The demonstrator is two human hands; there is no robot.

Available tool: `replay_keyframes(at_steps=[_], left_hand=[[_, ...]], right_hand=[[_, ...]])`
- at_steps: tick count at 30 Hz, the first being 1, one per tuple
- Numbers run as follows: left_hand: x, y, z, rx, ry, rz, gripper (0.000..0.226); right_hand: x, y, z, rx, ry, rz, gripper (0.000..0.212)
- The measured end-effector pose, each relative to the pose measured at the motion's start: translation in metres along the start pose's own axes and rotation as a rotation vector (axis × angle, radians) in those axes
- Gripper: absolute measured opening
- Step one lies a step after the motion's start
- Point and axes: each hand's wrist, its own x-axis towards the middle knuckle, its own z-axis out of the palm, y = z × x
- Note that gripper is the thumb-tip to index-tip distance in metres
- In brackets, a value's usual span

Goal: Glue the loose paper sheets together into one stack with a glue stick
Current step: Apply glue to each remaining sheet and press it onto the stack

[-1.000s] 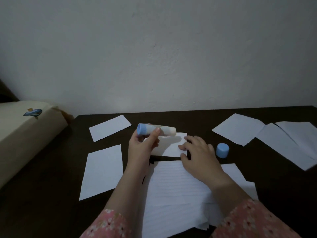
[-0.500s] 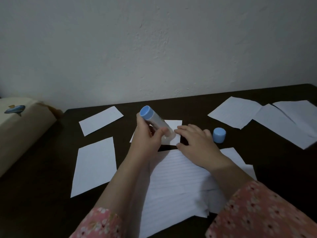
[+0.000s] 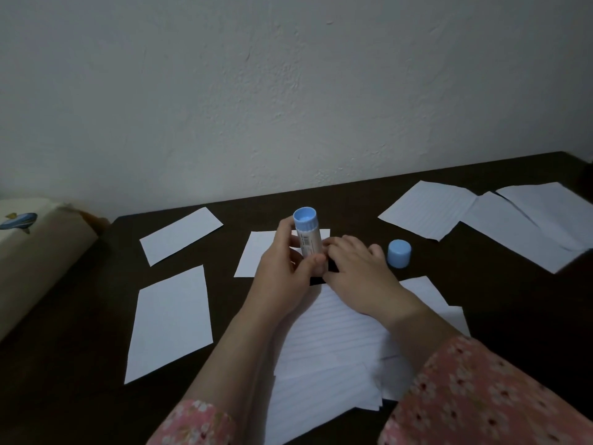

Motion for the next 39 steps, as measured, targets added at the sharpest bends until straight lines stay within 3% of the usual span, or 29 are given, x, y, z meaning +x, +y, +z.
replay_keyframes(at_steps=[9,39], left_hand=[[0.0,0.001,-0.004,-0.002,-0.032,-0.008,0.066],[-0.005,-0.038,-0.06,-0.049,0.179,-0.26,0.059]], right_hand=[[0.0,-0.007,0.002,-0.024,0.001,0.051,0.042],[0.0,-0.006,0.007,-0.048,0.031,0.046,0.045]])
